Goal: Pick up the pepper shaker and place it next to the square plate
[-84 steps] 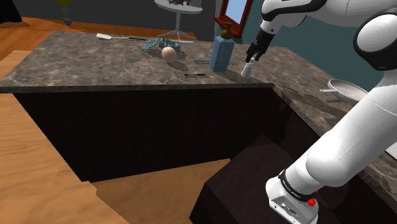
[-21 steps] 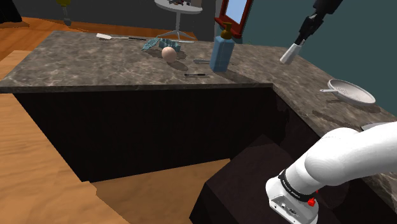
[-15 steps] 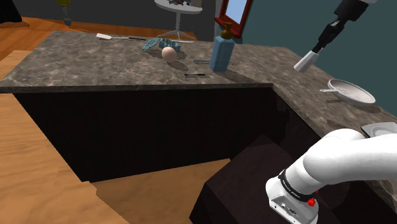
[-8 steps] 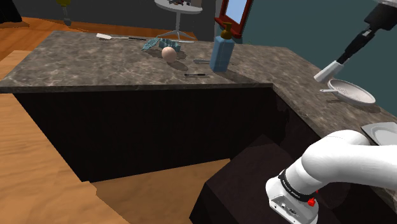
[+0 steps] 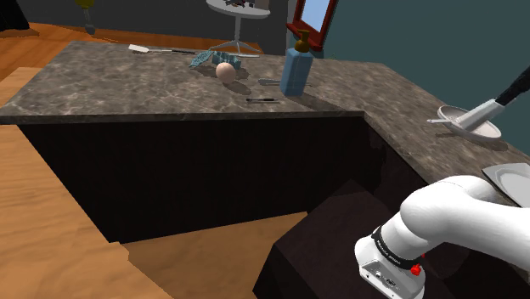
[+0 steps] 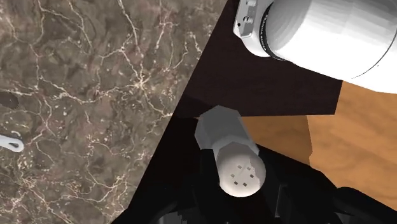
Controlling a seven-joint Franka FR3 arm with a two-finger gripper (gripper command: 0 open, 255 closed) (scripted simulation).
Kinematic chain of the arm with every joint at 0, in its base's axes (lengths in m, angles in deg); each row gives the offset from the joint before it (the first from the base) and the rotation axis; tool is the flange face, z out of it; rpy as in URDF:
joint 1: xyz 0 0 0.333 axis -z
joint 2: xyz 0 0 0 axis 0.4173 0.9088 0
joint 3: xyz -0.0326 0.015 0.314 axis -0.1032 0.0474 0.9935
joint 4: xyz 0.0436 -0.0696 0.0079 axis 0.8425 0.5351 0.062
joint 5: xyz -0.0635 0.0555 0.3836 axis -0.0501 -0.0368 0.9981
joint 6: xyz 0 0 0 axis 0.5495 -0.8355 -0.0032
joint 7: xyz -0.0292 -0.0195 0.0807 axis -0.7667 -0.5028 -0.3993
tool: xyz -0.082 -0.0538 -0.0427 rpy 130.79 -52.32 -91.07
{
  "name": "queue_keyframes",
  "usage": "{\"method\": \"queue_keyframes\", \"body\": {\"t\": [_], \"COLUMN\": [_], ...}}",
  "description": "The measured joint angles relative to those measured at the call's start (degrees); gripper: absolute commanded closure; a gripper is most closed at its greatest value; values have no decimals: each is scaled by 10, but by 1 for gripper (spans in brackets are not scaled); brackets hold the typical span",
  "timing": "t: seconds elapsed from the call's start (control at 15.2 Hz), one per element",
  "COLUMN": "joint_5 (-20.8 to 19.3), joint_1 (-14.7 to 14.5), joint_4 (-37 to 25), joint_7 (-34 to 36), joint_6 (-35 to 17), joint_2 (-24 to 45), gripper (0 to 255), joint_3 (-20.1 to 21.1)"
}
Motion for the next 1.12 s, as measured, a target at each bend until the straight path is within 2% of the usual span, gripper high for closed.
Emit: {"method": "queue_keyframes", "body": {"t": [0.2, 0.66, 1.12], "joint_5": [-18, -71, -152], "joint_1": [15, 39, 44], "joint_4": [5, -26, -97], "joint_7": [-20, -83, -168], "joint_6": [33, 129, 227], "joint_2": [-40, -113, -159], "gripper": [255, 255, 255], "joint_3": [-4, -16, -32]}}
